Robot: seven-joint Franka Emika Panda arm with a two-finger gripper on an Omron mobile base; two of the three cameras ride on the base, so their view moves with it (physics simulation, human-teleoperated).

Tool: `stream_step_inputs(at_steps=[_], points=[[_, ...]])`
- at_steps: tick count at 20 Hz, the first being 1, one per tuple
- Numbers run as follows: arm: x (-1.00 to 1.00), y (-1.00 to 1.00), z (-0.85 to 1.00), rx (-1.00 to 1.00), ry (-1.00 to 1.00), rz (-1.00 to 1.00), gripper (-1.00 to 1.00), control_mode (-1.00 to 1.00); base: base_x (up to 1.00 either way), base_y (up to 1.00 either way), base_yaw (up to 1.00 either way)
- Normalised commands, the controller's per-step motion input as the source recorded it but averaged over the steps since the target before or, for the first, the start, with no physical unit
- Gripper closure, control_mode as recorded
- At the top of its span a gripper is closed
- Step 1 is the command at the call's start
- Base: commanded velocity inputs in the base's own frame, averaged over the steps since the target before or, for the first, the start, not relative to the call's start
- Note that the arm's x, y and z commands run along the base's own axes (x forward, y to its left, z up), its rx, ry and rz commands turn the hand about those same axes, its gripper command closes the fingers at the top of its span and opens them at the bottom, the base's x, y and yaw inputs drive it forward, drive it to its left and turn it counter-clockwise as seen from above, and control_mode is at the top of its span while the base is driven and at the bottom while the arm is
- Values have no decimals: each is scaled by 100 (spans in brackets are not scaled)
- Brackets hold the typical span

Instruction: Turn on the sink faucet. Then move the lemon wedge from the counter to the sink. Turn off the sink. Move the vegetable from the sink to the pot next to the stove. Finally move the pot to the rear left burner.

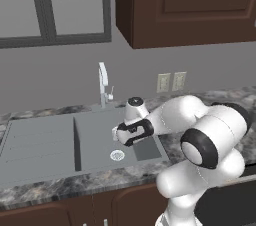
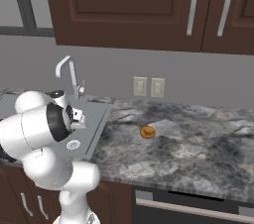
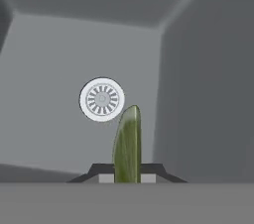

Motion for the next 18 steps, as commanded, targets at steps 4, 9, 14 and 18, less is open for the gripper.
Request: stream_step_inputs(at_steps=[4,9,14,18], points=[[-38,-26,49,0,0,0,100,-100,0,0,0],[-38,-25,55,0,0,0,100,-100,0,0,0],[-38,-18,55,-1,0,0,100,-100,0,0,0],[-37,-15,46,-1,0,0,100,-100,0,0,0]])
